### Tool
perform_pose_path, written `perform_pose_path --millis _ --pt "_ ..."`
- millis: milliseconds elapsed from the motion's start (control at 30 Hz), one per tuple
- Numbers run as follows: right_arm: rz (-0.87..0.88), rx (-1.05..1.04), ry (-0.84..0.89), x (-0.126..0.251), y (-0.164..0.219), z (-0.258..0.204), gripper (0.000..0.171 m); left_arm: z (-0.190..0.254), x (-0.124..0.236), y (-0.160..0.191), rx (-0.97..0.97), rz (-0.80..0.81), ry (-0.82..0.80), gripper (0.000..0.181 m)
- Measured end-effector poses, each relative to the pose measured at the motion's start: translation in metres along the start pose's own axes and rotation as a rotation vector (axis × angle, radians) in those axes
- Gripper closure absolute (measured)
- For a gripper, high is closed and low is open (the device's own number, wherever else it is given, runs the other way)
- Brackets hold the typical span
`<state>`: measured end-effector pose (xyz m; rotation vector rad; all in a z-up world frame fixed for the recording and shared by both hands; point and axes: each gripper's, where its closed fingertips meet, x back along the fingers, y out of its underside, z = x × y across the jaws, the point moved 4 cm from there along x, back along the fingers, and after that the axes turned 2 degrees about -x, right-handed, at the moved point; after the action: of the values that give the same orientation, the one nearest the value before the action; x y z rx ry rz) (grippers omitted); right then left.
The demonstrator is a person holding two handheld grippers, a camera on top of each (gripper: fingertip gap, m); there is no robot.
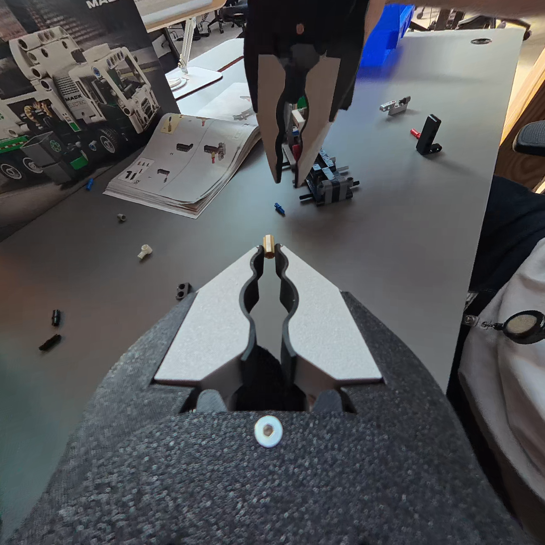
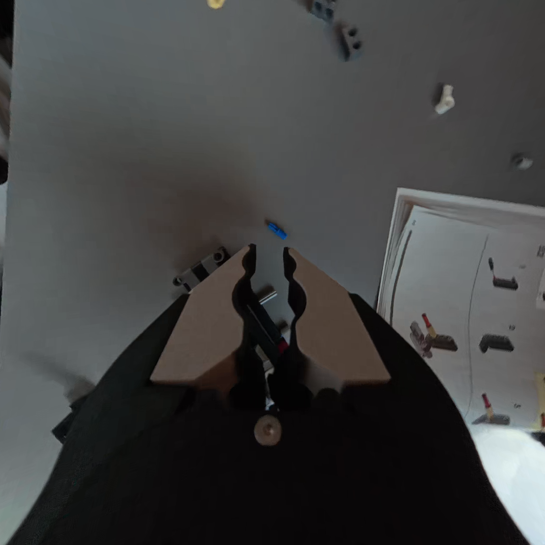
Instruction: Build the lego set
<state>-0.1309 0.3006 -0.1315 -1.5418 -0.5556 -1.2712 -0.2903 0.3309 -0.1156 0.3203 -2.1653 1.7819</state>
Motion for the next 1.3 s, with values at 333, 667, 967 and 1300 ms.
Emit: perform_pose_path --millis 333,667,967,1300 --pt "-0.056 0.434 -0.141 -0.022 -0.003 0.016 0.154 -0.005 -0.010 0.007 0.002 -0.058 0.016 0.175" --pt "0.070 0.469 -0.232 -0.033 -0.011 0.021 0.158 -0.015 -0.016 0.007 0.034 -0.075 0.039 0.175" --pt "0.150 0.438 -0.233 -0.034 -0.008 0.018 0.167 -0.016 -0.025 0.006 0.039 -0.082 0.068 0.175" --pt "0.230 0.422 0.192 0.008 -0.021 0.014 0.168 -0.023 -0.054 -0.024 0.057 -0.022 0.245 0.175"
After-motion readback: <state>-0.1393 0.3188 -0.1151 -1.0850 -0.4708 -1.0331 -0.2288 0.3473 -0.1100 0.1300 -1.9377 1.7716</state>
